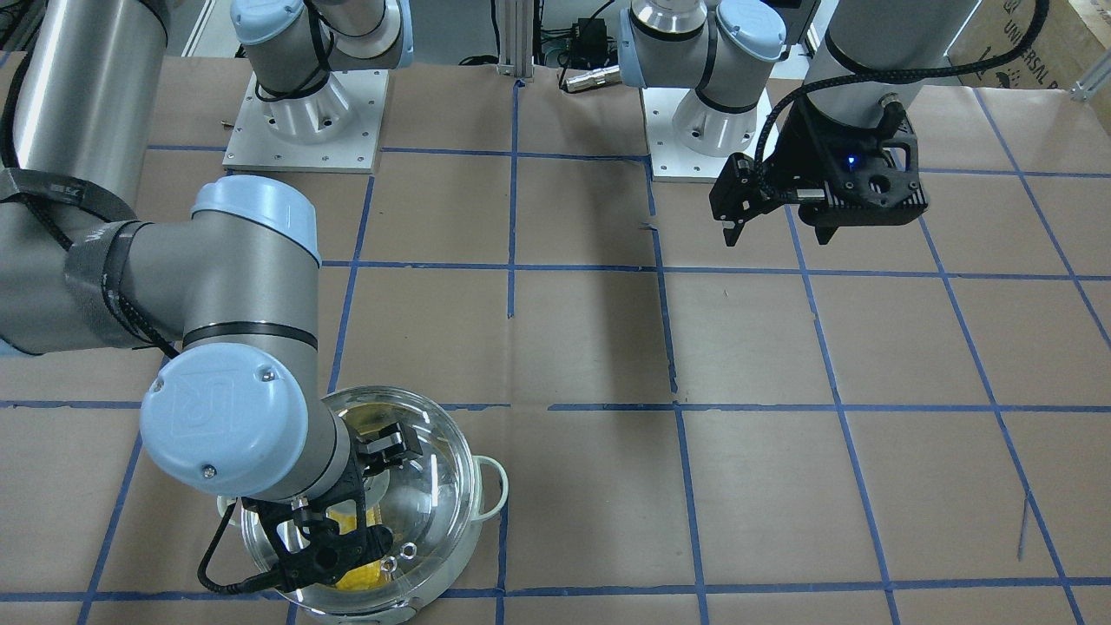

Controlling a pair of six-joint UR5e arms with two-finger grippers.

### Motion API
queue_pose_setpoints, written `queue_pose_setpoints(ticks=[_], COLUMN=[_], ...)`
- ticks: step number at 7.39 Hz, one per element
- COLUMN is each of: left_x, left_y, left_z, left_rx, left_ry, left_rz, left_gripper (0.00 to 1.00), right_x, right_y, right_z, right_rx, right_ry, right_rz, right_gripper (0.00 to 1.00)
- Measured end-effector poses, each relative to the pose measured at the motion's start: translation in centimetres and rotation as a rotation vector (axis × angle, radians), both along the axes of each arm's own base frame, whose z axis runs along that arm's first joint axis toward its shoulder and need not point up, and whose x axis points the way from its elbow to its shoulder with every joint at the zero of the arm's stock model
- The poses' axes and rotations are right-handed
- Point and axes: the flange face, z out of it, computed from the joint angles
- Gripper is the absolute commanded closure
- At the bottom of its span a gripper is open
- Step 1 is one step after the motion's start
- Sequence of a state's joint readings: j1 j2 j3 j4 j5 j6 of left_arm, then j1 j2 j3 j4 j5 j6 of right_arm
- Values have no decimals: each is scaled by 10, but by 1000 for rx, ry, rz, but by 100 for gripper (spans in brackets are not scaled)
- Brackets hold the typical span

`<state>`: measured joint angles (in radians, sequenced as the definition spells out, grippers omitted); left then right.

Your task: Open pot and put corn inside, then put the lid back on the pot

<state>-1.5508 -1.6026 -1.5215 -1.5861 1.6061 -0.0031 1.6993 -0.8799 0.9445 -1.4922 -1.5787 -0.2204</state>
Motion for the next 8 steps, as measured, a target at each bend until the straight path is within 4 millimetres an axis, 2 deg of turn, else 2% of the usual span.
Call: queue_pose_setpoints(ticks=[2,8], left_x=[0,-1], left_y=[0,1], left_z=[1,1], left_rx=[-1,-1], left_ry=[0,3], left_rz=[0,-1], left_gripper=[0,0], right_x=[7,17], right_y=[2,4], right_z=[8,8], right_rx=[-16,-11], right_ry=[-6,-46], right_rz=[-1,-15], right_gripper=[2,1])
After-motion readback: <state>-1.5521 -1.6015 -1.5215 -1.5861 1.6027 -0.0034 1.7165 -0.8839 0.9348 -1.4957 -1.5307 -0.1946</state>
